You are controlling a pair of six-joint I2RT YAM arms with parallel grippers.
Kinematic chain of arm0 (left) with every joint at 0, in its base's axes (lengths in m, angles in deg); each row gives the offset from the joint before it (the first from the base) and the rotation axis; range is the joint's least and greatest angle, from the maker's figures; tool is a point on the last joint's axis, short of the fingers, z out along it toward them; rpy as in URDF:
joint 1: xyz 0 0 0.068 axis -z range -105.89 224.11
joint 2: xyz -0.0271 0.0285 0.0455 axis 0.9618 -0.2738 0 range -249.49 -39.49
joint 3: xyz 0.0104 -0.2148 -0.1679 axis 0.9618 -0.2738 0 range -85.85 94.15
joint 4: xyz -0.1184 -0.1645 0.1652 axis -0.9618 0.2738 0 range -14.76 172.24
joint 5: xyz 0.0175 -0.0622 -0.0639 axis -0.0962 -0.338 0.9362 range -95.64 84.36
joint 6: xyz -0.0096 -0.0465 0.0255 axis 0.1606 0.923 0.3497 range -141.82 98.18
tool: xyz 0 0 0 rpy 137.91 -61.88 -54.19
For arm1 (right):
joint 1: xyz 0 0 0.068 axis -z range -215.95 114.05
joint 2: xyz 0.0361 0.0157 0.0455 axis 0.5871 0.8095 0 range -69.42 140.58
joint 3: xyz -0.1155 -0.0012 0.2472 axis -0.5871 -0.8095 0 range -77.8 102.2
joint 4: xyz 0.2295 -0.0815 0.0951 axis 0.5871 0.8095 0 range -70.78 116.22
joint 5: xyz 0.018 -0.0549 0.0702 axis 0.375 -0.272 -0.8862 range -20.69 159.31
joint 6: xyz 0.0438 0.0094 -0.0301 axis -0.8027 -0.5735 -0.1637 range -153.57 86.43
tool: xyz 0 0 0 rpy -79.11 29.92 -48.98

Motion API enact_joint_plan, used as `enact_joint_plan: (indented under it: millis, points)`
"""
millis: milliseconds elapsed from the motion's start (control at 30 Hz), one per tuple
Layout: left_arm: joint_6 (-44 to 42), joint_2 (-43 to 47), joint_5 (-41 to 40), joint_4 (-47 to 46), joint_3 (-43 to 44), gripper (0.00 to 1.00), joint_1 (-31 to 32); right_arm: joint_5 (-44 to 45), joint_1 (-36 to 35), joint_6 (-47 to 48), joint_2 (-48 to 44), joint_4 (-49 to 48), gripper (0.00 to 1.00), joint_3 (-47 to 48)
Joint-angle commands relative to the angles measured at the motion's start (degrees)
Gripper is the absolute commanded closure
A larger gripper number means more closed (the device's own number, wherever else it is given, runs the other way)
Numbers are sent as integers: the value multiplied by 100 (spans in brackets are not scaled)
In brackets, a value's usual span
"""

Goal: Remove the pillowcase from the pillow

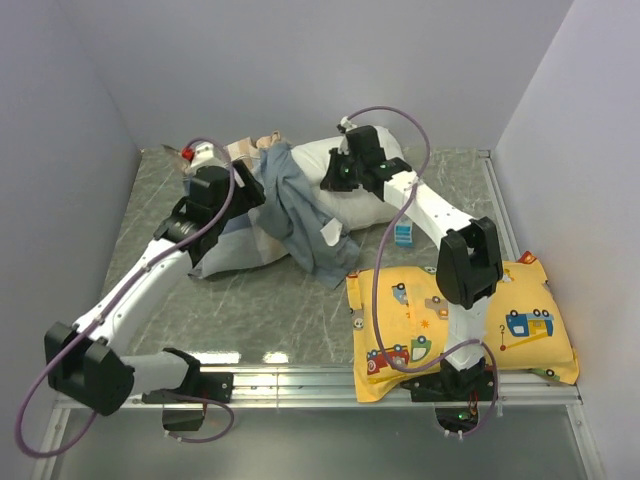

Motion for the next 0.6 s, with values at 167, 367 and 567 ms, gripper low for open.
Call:
enact_joint_plan:
  millis: [167,367,567]
  points:
    - [681,1294,-1288,473,-1221,23,16,50,149,-50,-315,8,100,259]
    - [912,1303,-903,114,-2189,22,24,76,140,-15,-298,131,100,462]
    - [858,1111,-322,-687,-2350,21,33,58,122,-24,-271,184,100,523]
